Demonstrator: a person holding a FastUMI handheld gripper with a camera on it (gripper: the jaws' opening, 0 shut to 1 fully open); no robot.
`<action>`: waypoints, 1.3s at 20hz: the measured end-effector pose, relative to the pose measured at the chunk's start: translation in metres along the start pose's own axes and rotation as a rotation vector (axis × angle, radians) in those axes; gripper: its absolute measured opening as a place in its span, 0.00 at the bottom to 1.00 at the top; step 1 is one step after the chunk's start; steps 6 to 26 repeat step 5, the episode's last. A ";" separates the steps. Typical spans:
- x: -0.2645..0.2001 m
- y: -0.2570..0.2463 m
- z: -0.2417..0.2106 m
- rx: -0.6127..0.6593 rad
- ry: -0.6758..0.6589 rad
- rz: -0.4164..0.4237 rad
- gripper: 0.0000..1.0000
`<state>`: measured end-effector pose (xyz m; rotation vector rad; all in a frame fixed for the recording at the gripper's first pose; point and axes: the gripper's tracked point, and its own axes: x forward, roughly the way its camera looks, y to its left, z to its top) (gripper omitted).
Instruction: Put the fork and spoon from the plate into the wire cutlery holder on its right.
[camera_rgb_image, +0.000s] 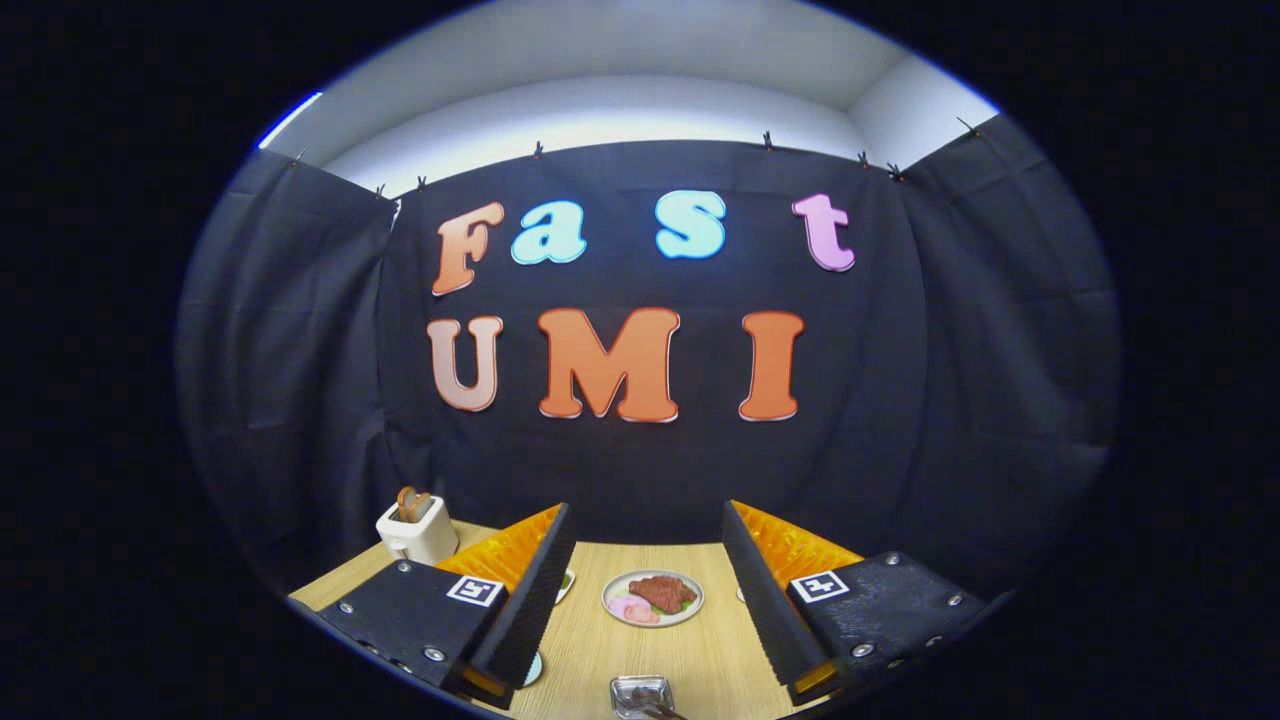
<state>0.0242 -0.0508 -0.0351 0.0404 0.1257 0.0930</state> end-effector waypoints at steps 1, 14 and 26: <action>-0.005 0.000 0.013 0.003 -0.045 -0.004 0.89; -0.016 -0.003 0.038 0.040 -0.152 -0.015 0.90; -0.016 -0.003 0.038 0.040 -0.152 -0.015 0.90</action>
